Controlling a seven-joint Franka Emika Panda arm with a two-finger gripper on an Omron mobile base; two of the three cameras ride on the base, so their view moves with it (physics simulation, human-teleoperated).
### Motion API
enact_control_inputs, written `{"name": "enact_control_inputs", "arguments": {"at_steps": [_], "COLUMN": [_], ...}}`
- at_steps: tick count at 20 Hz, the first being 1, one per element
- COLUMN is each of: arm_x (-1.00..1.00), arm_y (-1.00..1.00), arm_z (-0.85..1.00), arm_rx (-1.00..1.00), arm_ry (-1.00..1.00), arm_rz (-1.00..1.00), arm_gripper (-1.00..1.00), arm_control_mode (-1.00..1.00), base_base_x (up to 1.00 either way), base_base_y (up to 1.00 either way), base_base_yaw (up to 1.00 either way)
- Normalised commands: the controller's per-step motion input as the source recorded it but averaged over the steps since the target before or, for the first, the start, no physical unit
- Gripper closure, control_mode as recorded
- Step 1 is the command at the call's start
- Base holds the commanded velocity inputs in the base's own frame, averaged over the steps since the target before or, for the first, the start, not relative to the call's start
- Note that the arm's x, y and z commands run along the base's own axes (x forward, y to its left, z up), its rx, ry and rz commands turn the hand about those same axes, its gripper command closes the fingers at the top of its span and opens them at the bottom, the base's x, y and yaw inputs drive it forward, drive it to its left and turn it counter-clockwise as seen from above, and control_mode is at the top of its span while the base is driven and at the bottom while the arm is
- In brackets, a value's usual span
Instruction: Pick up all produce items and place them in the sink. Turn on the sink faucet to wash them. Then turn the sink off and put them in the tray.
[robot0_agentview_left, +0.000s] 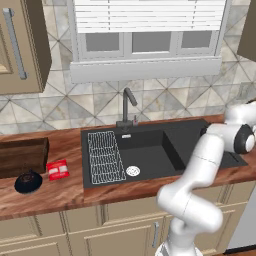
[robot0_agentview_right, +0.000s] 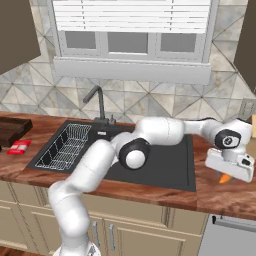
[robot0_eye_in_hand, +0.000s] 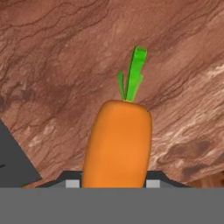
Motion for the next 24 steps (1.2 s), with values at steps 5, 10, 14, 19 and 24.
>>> {"name": "enact_control_inputs", "arguments": {"at_steps": [5, 10, 14, 19, 24], "arm_x": [-0.24, -0.02, 0.00, 0.00, 0.00], "arm_y": [0.82, 0.91, 0.98, 0.99, 0.81], "arm_z": [0.18, 0.08, 0.01, 0.04, 0.08], "arm_rx": [0.00, 0.00, 0.00, 0.00, 0.00], "arm_ry": [0.00, 0.00, 0.00, 0.01, 0.00], "arm_rz": [0.04, 0.07, 0.10, 0.13, 0.16], "arm_gripper": [1.00, 1.00, 1.00, 1.00, 1.00], "arm_control_mode": [-1.00, -1.00, -1.00, -1.00, -1.00], "base_base_x": [0.00, 0.00, 0.00, 0.00, 0.00], "base_base_y": [0.00, 0.00, 0.00, 0.00, 0.00], "base_base_yaw": [0.00, 0.00, 0.00, 0.00, 0.00]}}
